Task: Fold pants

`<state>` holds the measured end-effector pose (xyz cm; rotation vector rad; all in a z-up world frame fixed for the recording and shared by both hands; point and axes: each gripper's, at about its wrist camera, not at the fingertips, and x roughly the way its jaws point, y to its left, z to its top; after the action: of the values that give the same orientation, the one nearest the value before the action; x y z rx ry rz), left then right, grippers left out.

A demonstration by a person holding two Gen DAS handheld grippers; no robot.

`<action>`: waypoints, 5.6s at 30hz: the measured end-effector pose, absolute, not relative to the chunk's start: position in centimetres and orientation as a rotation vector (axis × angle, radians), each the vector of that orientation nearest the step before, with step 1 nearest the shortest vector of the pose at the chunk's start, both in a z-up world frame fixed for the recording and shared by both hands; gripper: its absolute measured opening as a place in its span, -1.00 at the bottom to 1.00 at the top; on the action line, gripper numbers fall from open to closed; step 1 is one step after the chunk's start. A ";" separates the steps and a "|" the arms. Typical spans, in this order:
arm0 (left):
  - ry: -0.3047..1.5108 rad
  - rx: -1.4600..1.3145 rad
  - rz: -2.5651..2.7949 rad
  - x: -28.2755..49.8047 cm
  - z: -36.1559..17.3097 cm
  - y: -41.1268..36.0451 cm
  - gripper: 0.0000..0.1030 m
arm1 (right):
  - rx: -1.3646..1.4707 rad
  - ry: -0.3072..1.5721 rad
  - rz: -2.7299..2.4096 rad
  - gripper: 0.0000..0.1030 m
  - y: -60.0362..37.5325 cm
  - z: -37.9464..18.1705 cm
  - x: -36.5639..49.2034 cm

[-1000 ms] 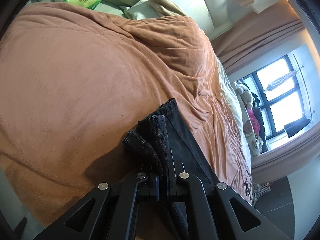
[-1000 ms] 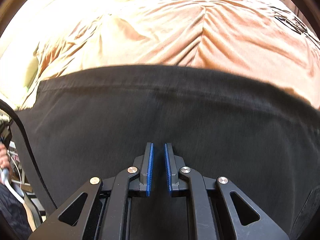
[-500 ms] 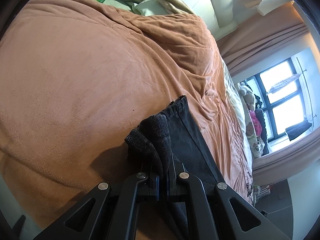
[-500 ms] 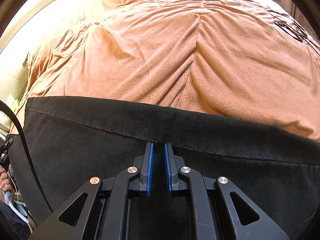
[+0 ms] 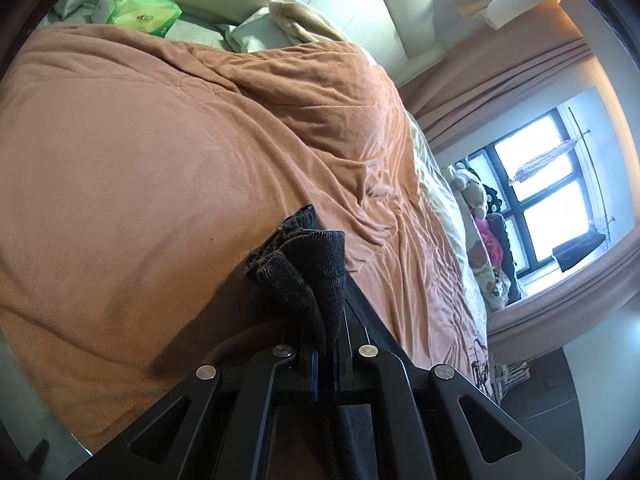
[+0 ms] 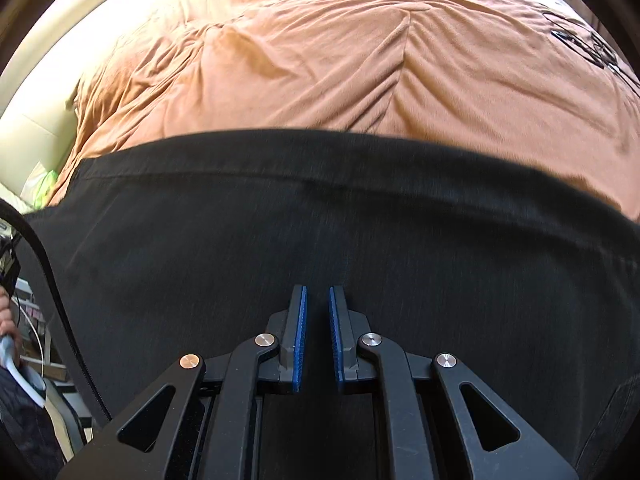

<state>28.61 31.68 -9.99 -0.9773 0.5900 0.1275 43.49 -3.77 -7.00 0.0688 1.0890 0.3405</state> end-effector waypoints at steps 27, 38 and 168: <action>0.466 -0.745 -0.095 32.5 7.5 19.1 -0.92 | 0.190 1.085 0.456 -0.83 -5.7 -7.2 30.0; 0.422 -0.633 -0.186 33.0 14.2 10.0 -0.92 | 0.225 0.944 0.383 -0.65 -13.0 -3.3 26.5; 1.215 -0.628 -0.377 37.1 -18.2 -6.3 -0.21 | 0.034 0.903 0.149 0.37 -28.2 -1.2 23.4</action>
<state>37.05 -6.34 -18.17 -0.6277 1.2148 -0.3767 23.38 -28.19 -1.20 0.0342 0.9027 0.1490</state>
